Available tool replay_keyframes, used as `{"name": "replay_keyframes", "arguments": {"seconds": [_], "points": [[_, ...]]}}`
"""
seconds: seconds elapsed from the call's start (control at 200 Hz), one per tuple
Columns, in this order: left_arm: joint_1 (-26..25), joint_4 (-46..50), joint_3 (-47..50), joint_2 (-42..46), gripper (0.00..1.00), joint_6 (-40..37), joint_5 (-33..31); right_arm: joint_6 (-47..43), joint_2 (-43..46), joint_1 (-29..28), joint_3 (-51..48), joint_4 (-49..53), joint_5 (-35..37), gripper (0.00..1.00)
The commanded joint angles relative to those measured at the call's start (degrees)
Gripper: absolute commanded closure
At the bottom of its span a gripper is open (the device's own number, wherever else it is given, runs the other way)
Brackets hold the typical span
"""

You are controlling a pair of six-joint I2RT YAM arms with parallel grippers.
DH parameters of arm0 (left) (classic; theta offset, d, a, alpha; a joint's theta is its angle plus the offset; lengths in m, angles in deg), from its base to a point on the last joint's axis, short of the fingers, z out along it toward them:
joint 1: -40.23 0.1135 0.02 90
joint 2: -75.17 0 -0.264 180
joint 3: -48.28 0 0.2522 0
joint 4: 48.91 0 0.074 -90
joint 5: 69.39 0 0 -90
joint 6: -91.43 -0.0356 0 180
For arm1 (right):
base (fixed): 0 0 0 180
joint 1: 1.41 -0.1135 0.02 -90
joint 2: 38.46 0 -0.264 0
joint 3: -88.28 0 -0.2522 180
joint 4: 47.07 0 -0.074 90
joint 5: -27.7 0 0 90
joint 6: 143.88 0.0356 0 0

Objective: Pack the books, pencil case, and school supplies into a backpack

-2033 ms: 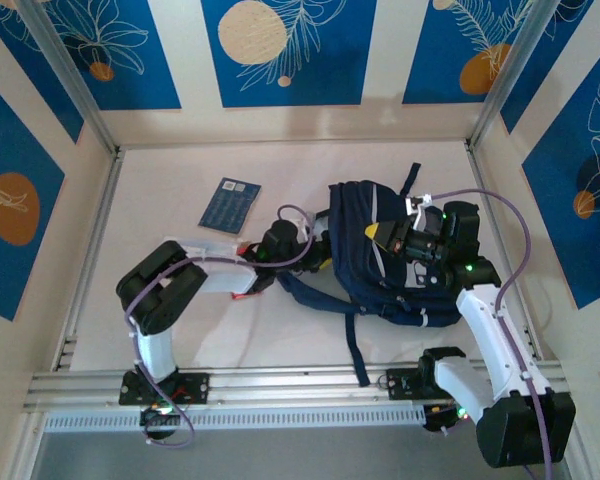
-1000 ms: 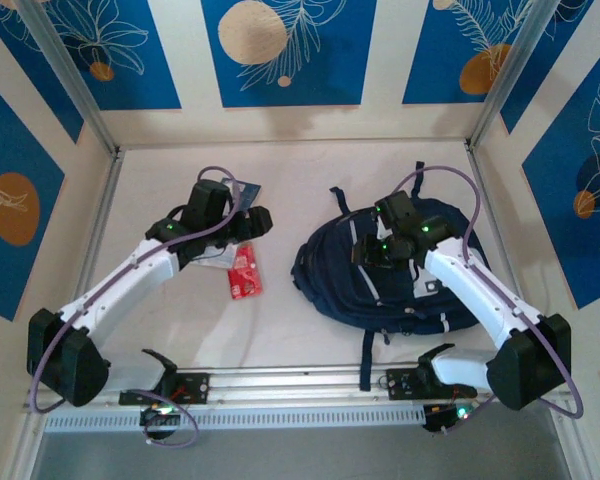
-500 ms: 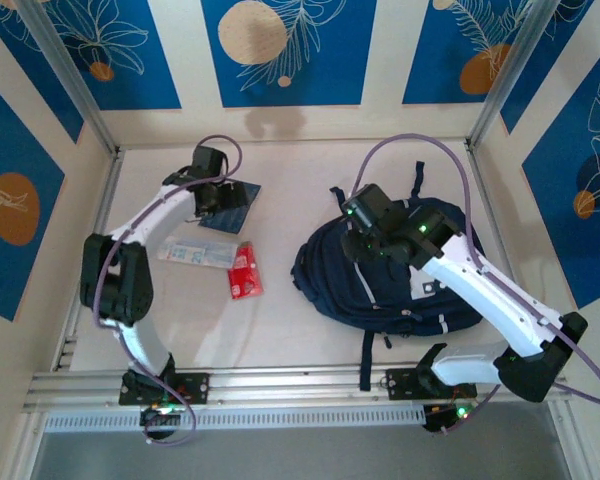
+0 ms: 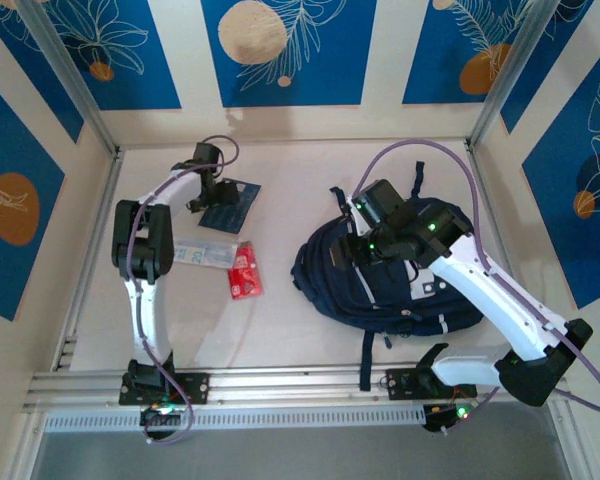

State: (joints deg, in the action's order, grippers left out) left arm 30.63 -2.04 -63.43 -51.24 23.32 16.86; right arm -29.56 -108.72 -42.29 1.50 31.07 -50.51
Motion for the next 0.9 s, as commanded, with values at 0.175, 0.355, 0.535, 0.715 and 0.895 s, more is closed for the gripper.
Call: {"name": "replay_keyframes", "arguments": {"seconds": [0.175, 0.355, 0.535, 0.715, 0.895], "points": [[0.5, 5.8, -3.9, -3.7, 0.16, -2.2, 8.1, 3.3, 0.2, 4.0, -2.4, -4.7, -12.5, 0.41], [-1.1, 5.0, 2.3, -1.1, 0.26, -0.7, 14.2, 4.4, -4.8, 9.6, -2.7, -7.7, -15.2, 0.43], [-6.1, 6.1, 7.4, 1.5, 0.31, -3.1, 14.1, 8.0, -14.5, 13.0, -1.6, -14.4, -18.6, 0.48], [-10.5, 5.9, 12.4, 4.2, 0.34, -3.5, 13.8, 11.9, -29.1, 13.7, 5.5, -19.2, -22.5, 0.53], [-15.0, 6.6, 13.8, 6.8, 0.35, -4.9, 11.5, 14.8, -41.7, 13.9, 15.6, -21.4, -23.1, 0.57]]}}
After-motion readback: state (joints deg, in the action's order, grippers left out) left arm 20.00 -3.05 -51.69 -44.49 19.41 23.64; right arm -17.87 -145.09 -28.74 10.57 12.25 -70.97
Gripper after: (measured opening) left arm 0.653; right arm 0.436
